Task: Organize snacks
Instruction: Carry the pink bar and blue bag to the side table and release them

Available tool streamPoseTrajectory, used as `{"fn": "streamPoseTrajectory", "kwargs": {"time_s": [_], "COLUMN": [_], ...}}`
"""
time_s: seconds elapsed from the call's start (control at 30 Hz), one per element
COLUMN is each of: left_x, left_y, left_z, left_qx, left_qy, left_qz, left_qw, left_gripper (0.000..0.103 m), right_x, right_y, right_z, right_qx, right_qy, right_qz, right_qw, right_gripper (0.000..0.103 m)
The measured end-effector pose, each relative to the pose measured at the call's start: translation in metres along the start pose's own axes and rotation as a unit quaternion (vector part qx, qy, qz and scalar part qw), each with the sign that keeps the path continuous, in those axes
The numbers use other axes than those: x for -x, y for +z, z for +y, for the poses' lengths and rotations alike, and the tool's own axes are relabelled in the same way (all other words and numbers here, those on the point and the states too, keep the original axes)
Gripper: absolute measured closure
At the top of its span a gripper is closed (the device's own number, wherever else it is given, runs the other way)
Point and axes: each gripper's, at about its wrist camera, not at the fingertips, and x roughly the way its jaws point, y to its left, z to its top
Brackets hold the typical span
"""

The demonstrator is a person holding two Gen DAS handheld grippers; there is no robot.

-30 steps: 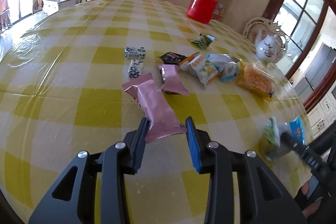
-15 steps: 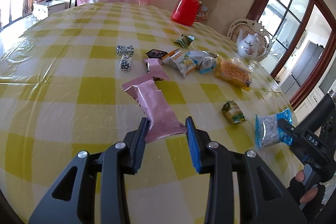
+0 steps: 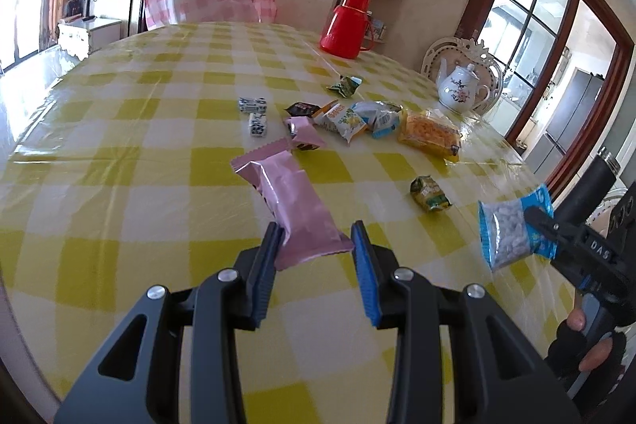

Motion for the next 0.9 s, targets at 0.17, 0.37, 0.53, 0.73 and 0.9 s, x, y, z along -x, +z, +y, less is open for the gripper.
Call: {"fn": "streamPoseTrajectory", "kwargs": {"time_s": [0.17, 0.37, 0.53, 0.73, 0.9], "left_x": [0.026, 0.062, 0.088, 0.12, 0.146], "left_y": [-0.01, -0.021, -0.029, -0.039, -0.051], "left_z": [0.018, 0.047, 0.072, 0.109, 0.143], "left_qx": [-0.005, -0.003, -0.001, -0.005, -0.01], "left_qy": [0.016, 0.04, 0.057, 0.093, 0.128], "left_qz": [-0.002, -0.011, -0.013, -0.005, 0.018], "left_qw": [0.9999, 0.9992, 0.9983, 0.9957, 0.9915], "left_gripper": [0.066, 0.066, 0.066, 0.066, 0.066], "right_x": [-0.004, -0.016, -0.025, -0.034, -0.04], "right_y": [-0.012, -0.033, -0.054, -0.088, -0.125], "right_z": [0.044, 0.102, 0.159, 0.224, 0.277], "right_qx": [0.036, 0.082, 0.125, 0.178, 0.22], "right_qy": [0.033, 0.071, 0.105, 0.155, 0.192], "right_qz": [0.016, 0.044, 0.068, 0.106, 0.149], "right_qw": [0.999, 0.993, 0.984, 0.966, 0.945], "right_gripper": [0.073, 0.073, 0.073, 0.073, 0.073]}}
